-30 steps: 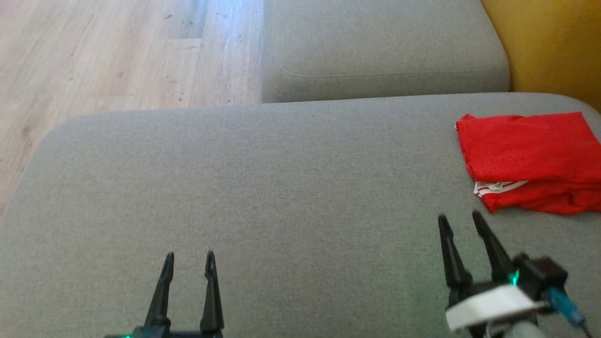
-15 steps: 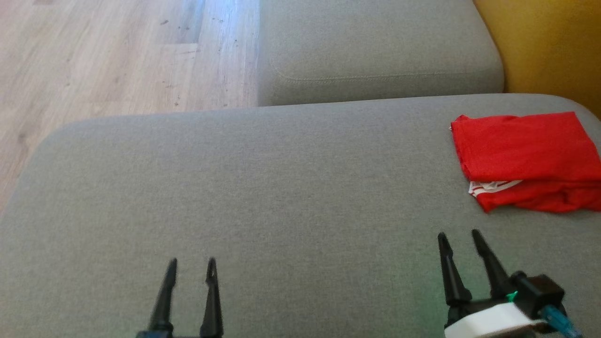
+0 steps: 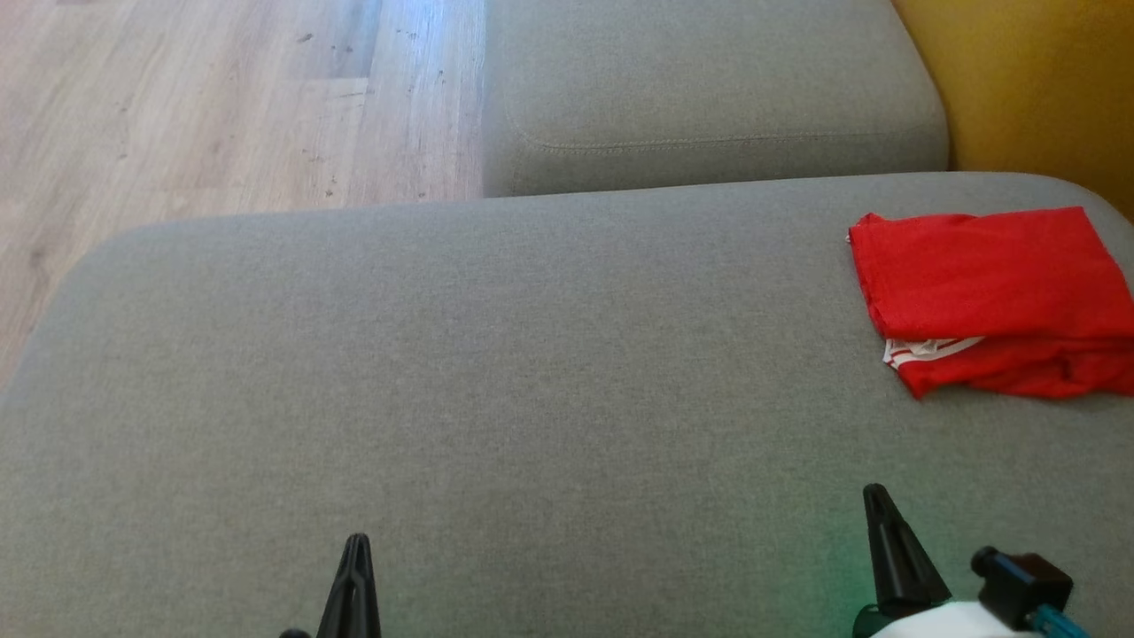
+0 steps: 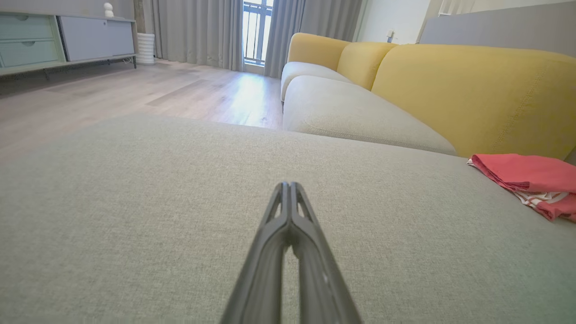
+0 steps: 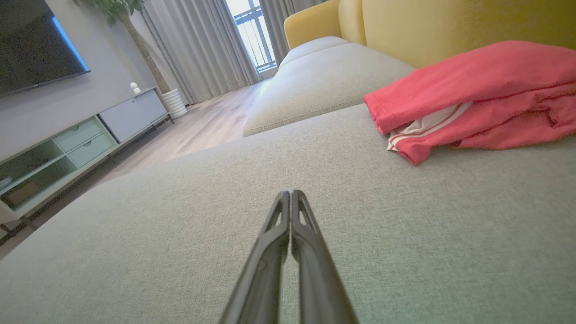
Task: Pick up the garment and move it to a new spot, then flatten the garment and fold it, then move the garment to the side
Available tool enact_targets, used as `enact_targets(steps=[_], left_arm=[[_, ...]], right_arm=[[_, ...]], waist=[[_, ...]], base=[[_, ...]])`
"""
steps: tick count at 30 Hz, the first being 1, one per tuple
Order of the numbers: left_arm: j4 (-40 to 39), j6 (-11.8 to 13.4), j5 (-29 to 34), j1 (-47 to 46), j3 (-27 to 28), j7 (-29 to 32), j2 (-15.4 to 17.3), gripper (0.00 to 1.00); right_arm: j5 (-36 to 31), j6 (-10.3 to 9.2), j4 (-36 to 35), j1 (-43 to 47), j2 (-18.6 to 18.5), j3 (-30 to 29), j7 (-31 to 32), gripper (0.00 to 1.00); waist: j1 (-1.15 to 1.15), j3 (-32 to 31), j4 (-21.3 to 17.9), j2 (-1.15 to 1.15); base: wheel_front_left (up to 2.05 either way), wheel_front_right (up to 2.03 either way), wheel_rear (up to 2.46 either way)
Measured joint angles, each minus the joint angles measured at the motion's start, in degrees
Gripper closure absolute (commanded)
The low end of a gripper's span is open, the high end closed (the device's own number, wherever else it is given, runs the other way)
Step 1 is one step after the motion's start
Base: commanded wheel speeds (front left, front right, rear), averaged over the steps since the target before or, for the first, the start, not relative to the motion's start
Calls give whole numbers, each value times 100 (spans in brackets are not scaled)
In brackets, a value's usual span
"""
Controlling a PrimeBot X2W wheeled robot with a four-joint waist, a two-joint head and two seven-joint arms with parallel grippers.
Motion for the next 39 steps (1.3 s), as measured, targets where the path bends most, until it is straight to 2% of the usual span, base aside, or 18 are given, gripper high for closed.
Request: enact_targets(steps=[39], left_arm=[[301,-455,-2640,-514,431,530,57,100]], right_arm=[[2448,0,-18,-374,-3,-368,539,100]], waist=[[0,132,-58,0]], base=[[0,0,0]])
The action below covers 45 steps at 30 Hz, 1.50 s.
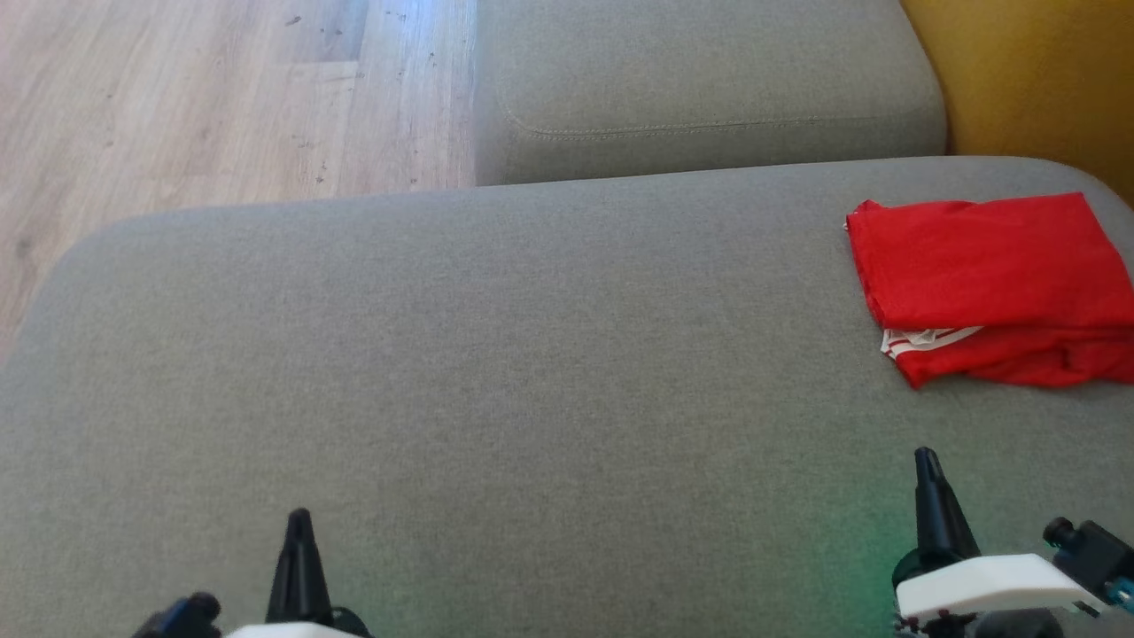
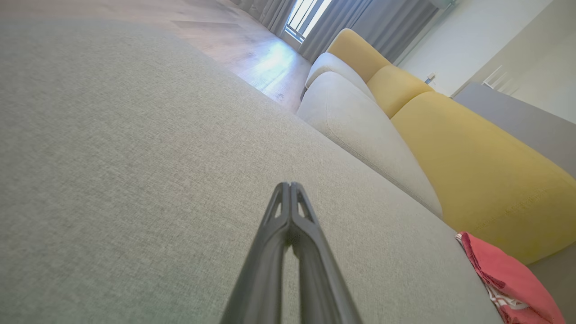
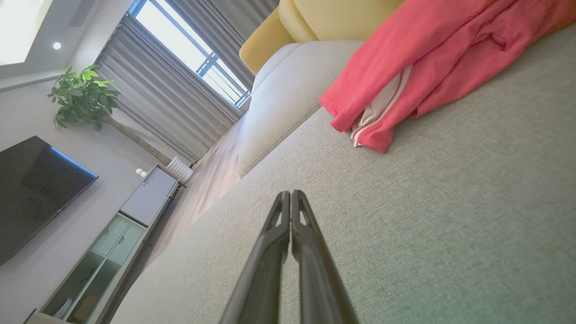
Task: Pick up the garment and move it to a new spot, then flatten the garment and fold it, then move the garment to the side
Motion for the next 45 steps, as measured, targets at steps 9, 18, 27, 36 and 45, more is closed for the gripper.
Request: enact_targets(steps=[9,18,27,36,45], left_arm=[[89,-90,-612,-188,127,108,14,100],[158,-203,-1291,-299,292,281,20,100],[203,-323,-1893,-436,432,424,20,100],[292,-419,-2494,-582,530,560,21,100],[350,-521,-3096,-667,682,711,20,100]], right_arm=[[566,-1,-10,-35,0,-89,160,100],[1196,0,-20,-149,0,-208,311,100],[1768,0,-22,-245,0,-320,421,100],[2316,0,-26,-386,1,-411,594,100],[2884,-1,-36,-455,1,-542,746,100]], waist=[[0,31,-14,0],[0,66,-30,0],[0,97,-44,0],[0,129,-58,0],[-1,160,-72,0]], base=[[0,0,0],[0,0,0],[0,0,0],[0,0,0],[0,0,0]])
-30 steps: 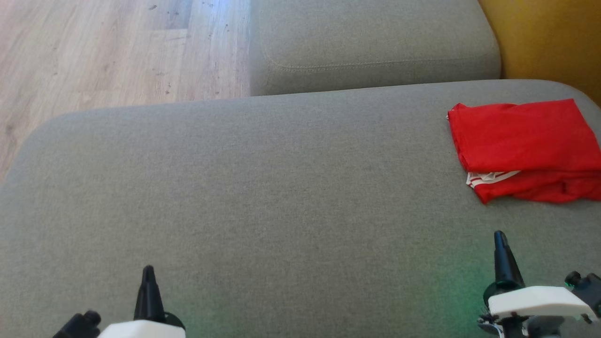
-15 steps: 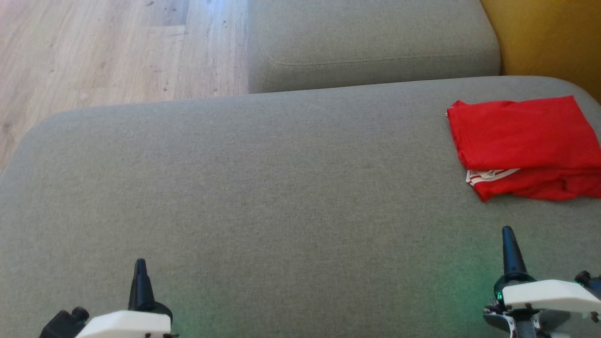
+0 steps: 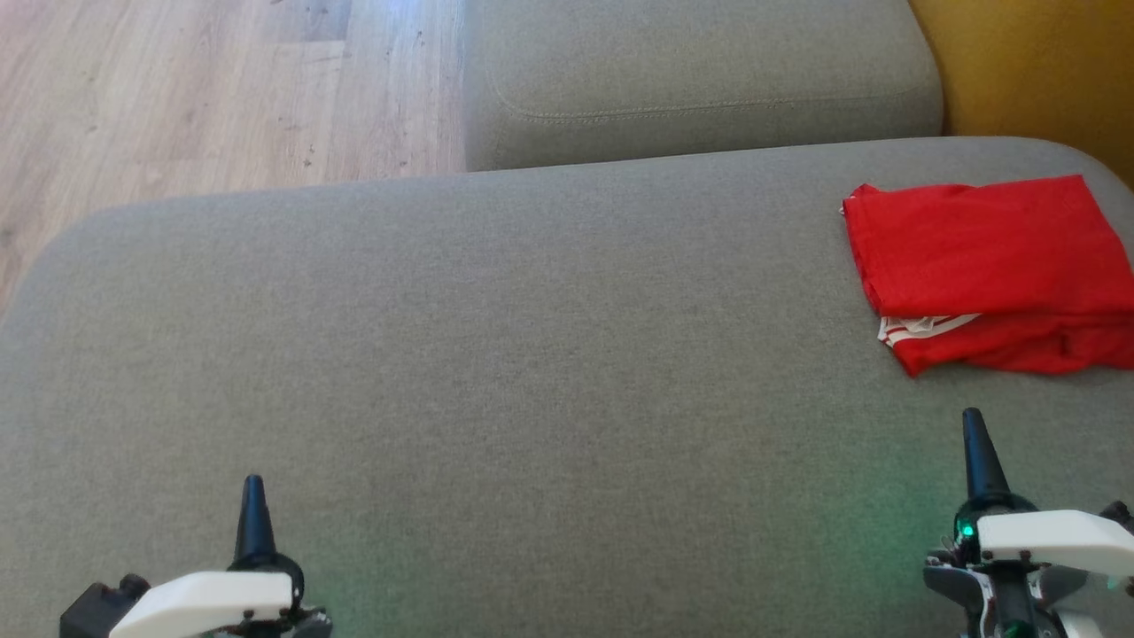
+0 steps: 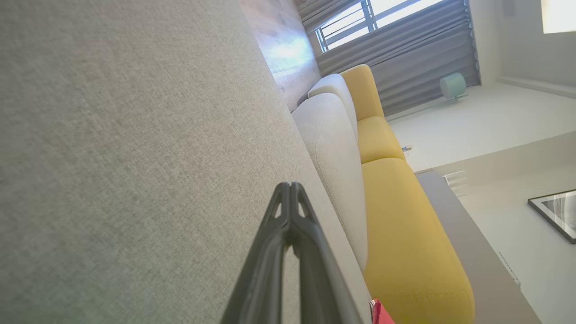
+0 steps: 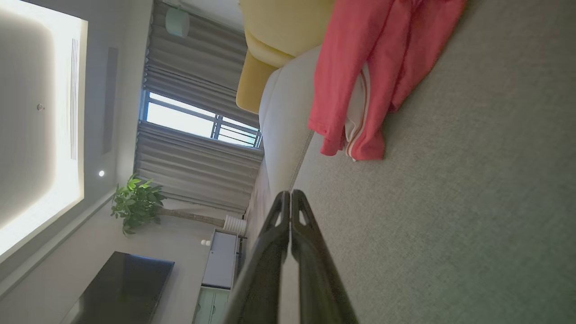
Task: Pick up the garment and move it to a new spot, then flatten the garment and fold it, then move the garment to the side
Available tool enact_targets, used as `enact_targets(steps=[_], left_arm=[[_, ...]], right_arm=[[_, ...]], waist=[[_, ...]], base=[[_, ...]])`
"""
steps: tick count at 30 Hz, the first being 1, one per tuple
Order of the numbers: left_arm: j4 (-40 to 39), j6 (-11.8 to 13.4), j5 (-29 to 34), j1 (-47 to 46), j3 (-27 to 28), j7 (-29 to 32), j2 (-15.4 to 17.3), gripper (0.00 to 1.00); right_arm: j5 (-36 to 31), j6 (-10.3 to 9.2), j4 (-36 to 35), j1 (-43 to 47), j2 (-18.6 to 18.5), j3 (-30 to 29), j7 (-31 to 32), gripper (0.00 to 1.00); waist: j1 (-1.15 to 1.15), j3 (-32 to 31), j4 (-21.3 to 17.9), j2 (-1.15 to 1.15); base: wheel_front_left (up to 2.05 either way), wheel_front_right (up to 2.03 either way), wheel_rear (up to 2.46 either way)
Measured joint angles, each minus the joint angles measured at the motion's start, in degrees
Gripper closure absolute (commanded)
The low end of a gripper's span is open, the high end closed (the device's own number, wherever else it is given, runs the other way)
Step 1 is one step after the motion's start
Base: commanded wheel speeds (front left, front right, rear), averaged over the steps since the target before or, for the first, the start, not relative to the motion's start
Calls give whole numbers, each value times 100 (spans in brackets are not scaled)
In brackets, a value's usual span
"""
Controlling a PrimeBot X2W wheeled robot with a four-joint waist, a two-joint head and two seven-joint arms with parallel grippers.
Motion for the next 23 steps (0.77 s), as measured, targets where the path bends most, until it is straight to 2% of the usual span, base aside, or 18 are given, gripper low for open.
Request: enact_targets(steps=[23], left_arm=[[171,-267,-1445,-396,363,356,-5,100]], right_arm=[[1354,0,-12,-233,3,-245,357,100]], waist=[[0,76,-34,0]], base=[[0,0,0]])
